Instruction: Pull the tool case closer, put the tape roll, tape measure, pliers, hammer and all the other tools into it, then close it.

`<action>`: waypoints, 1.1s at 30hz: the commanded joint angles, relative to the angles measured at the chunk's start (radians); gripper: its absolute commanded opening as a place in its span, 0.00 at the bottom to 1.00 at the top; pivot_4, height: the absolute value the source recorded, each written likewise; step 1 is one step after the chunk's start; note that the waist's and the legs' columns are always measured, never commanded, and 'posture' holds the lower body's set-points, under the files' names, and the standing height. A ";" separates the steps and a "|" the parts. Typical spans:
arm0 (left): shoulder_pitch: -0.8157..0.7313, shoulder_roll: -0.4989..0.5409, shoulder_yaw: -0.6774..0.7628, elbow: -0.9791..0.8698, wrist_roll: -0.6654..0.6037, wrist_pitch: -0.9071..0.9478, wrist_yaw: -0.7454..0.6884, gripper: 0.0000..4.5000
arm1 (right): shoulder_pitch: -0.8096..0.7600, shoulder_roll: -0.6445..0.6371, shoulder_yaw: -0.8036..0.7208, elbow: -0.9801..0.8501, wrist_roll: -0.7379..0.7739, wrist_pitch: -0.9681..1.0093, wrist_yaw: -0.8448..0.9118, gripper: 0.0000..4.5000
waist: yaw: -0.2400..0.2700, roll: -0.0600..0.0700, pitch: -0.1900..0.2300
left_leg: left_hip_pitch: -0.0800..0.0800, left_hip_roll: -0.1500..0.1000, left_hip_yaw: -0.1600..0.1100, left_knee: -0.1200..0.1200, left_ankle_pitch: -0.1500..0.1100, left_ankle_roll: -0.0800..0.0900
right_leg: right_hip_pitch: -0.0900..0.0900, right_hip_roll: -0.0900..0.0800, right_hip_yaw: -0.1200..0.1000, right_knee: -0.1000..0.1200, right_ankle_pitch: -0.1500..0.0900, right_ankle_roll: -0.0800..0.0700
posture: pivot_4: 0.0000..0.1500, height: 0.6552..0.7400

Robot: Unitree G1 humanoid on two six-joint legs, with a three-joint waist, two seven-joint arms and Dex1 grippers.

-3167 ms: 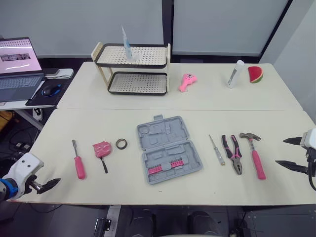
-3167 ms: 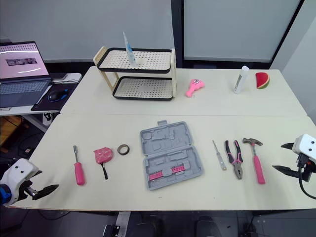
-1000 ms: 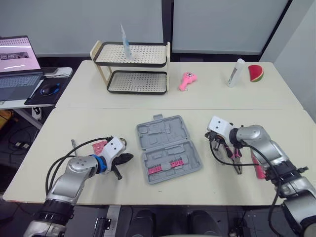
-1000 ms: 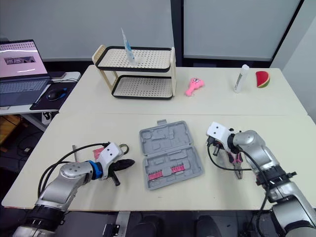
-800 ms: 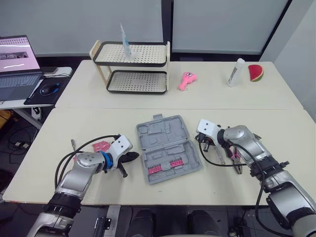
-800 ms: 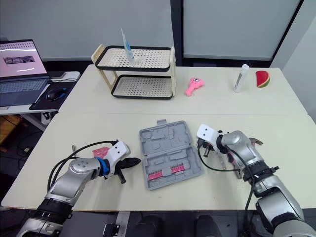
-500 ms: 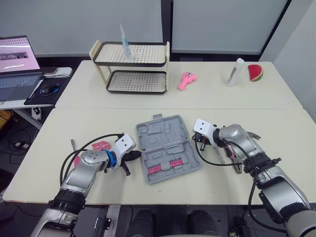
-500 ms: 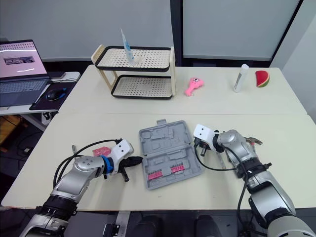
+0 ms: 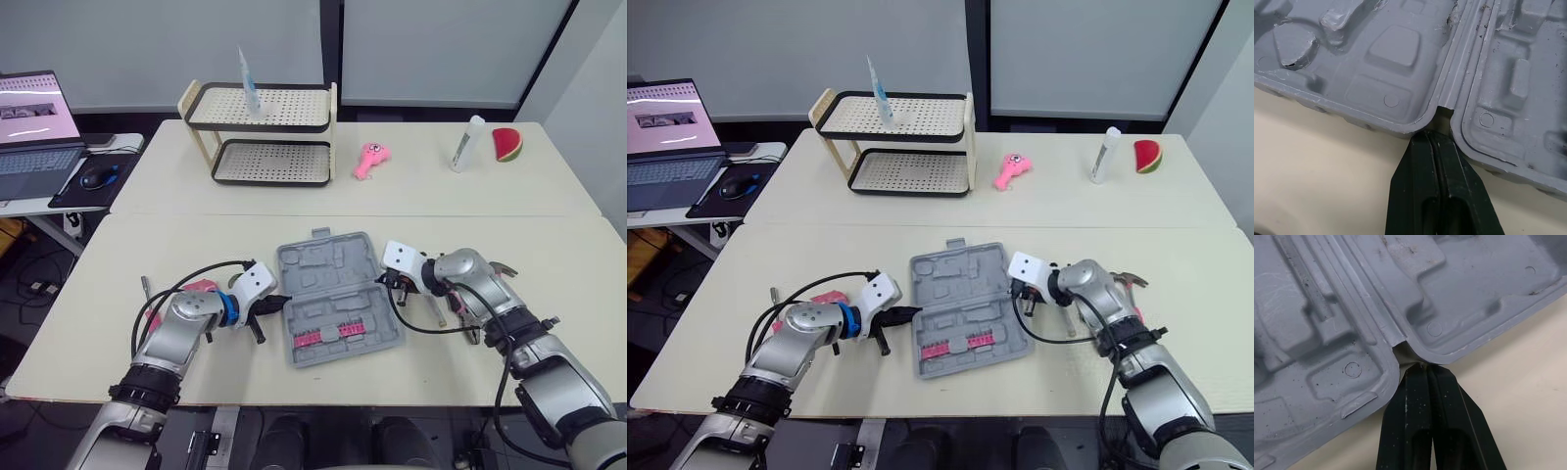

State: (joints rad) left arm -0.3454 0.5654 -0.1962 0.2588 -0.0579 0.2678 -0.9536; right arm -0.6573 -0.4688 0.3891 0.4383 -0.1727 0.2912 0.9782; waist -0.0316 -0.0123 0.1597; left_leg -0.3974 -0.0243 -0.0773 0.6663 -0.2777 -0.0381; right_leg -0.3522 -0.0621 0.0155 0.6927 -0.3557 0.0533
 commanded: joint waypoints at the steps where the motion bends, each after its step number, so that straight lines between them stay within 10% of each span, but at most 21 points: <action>1: -0.012 -0.018 -0.038 -0.012 0.004 -0.020 -0.037 0.00 | 0.038 -0.006 -0.009 -0.106 0.036 0.047 0.046 0.00 | 0.001 0.000 0.000 | 0.000 0.000 0.000 0.000 0.000 0.000 | 0.000 0.000 0.000 0.000 0.000 0.000 | 1.00 0.87; 33: 0.094 -0.002 -0.129 -0.198 -0.003 0.094 -0.144 0.00 | 0.453 -0.163 -0.083 -0.714 0.147 0.459 -0.004 0.00 | 0.003 -0.001 -0.001 | 0.000 0.000 -0.001 0.000 -0.001 0.002 | 0.002 0.001 0.000 -0.002 0.000 0.000 | 1.00 0.87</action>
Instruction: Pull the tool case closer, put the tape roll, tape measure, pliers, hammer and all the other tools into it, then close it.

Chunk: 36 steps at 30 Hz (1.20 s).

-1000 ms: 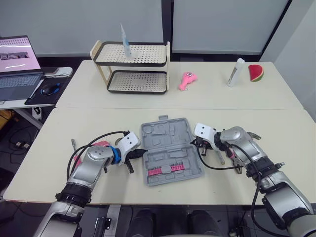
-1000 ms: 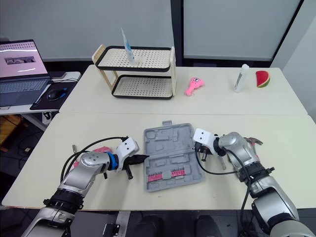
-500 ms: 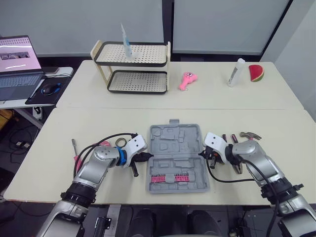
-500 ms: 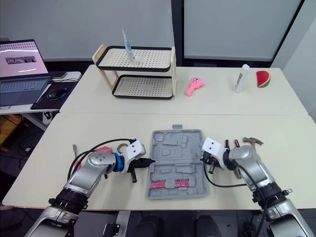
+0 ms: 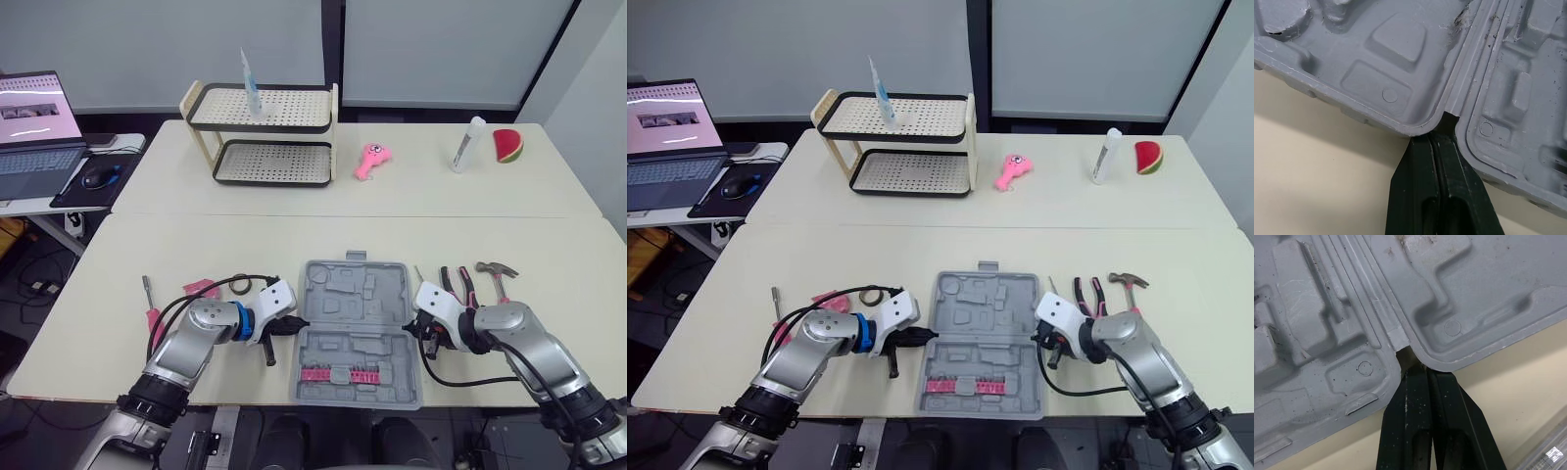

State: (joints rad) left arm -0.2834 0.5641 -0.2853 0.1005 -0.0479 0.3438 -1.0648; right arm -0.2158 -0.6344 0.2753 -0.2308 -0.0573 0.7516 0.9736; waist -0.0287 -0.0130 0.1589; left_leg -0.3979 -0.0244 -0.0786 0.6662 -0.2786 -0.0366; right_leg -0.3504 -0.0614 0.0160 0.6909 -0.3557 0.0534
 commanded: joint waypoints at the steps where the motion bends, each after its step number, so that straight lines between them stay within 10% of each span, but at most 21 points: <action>1: 0.039 0.002 -0.040 -0.049 -0.017 0.025 -0.035 0.00 | 0.014 0.000 0.031 -0.043 0.031 -0.004 0.001 0.00 | 0.000 0.000 0.000 | 0.000 0.000 0.000 0.000 0.000 0.000 | 0.000 0.000 0.000 0.000 0.000 0.000 | 1.00 0.87; 36: 0.127 0.049 -0.061 -0.164 -0.039 0.101 -0.043 0.00 | 0.104 -0.086 0.103 -0.139 0.090 0.049 0.029 0.00 | 0.003 0.000 -0.002 | 0.005 0.000 -0.003 -0.002 -0.002 0.004 | 0.010 0.000 -0.001 -0.007 0.000 0.000 | 1.00 0.87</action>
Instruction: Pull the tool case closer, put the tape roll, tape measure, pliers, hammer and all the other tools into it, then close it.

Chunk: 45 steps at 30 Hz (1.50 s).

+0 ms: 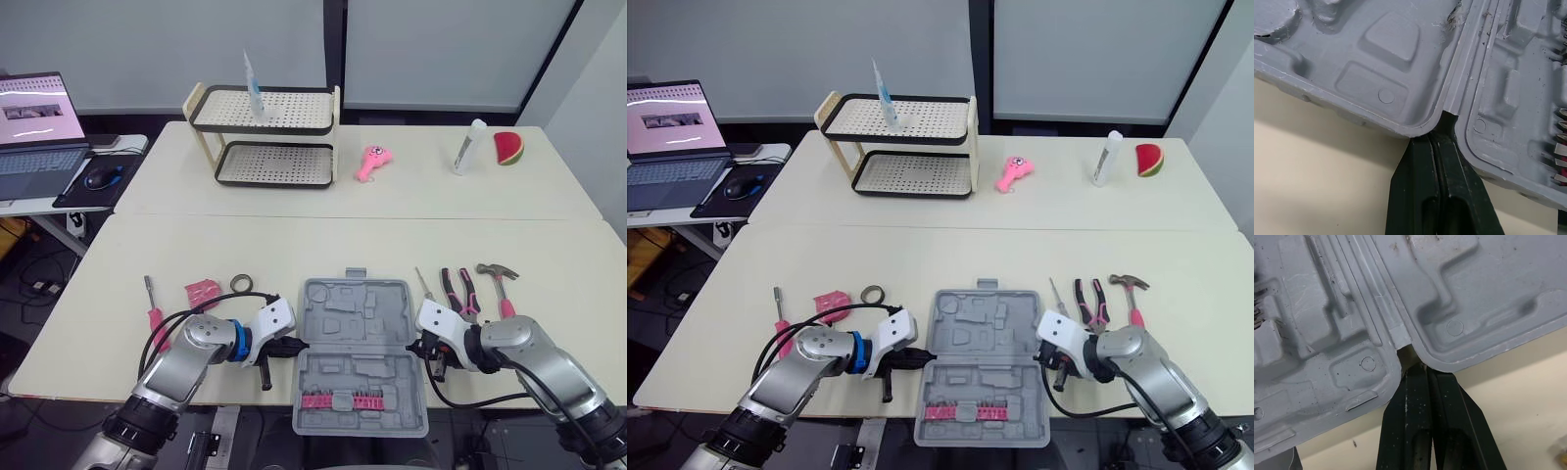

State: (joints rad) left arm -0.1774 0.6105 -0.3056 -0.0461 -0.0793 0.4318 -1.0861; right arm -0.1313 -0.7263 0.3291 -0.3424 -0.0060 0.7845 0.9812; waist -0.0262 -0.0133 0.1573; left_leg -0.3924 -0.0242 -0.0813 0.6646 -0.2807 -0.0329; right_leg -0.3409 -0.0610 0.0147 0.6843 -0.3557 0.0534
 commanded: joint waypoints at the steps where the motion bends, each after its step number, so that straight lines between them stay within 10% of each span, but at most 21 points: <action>1: 0.022 0.005 -0.042 -0.018 -0.008 0.013 -0.023 0.00 | 0.021 0.005 0.051 -0.029 0.039 0.018 0.020 0.00 | 0.000 0.000 0.000 | 0.000 0.000 0.000 0.000 0.000 0.000 | 0.000 0.000 0.000 0.000 0.000 0.000 | 1.00 0.87; 45: 0.061 0.093 0.055 0.017 -0.026 -0.024 0.011 0.00 | 0.018 -0.045 -0.072 0.037 0.074 -0.001 -0.058 0.00 | -0.001 -0.001 -0.003 | 0.005 0.001 -0.001 -0.002 0.000 0.000 | 0.005 0.001 0.000 -0.003 0.000 0.000 | 1.00 0.87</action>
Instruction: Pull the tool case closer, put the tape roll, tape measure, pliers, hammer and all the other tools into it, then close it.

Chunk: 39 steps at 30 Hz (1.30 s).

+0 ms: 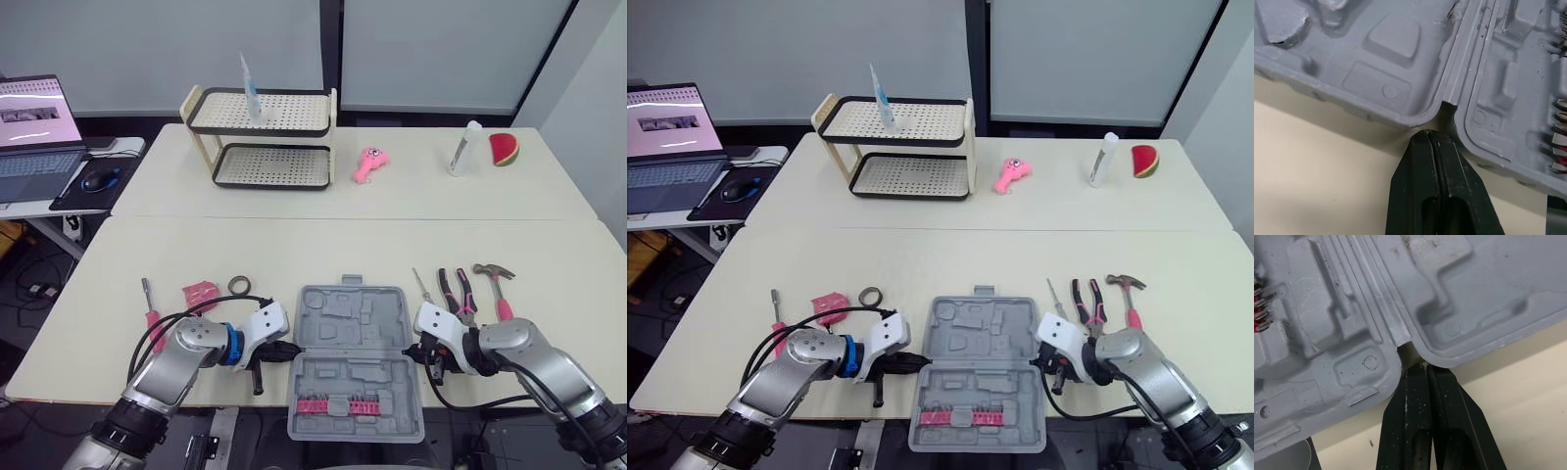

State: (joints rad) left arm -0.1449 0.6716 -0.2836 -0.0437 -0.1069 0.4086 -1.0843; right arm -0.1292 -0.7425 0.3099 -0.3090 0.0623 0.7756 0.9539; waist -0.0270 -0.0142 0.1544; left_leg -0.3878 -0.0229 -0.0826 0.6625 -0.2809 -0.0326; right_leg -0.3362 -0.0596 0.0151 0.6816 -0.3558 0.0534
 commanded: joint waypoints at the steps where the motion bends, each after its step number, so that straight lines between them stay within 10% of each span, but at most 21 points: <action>1: 0.035 0.039 0.045 0.010 -0.005 -0.005 0.011 0.00 | 0.021 -0.032 -0.071 -0.002 0.012 0.007 -0.034 0.00 | 0.000 0.000 0.000 | 0.000 0.000 0.000 0.000 0.000 0.000 | 0.000 0.000 0.000 0.000 0.000 0.000 | 1.00 0.87; 16: 0.236 0.090 0.766 0.098 -0.293 -0.071 0.181 0.00 | 0.381 -0.099 -0.783 -0.015 0.143 -0.406 -0.038 0.00 | 0.004 0.000 0.004 | -0.002 -0.001 0.000 0.000 0.000 0.000 | 0.000 -0.005 0.000 -0.001 0.000 0.000 | 1.00 0.87; 32: 0.411 -0.018 1.026 0.398 -0.350 -0.182 0.354 0.99 | 0.589 -0.031 -0.963 0.328 0.167 -0.680 -0.028 0.54 | 0.010 -0.001 0.003 | -0.001 -0.001 0.001 -0.001 -0.001 0.001 | 0.000 -0.009 0.002 -0.001 0.000 0.000 | 1.00 0.87; 39: 0.419 -0.042 1.010 0.380 -0.364 -0.190 0.365 1.00 | 0.558 -0.056 -0.929 0.361 0.175 -0.692 -0.013 0.83 | 0.008 -0.001 0.003 | 0.001 -0.001 0.002 -0.002 -0.001 0.001 | 0.001 -0.009 0.002 -0.001 0.000 0.000 | 1.00 0.87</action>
State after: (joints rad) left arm 0.2641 0.6266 0.7063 0.3622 -0.4579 0.2324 -0.7270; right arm 0.4376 -0.7733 -0.6058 0.0529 0.2214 0.1022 0.9359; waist -0.0192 -0.0155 0.1575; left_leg -0.3867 -0.0240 -0.0806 0.6607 -0.2817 -0.0319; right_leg -0.3350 -0.0687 0.0174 0.6802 -0.3558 0.0533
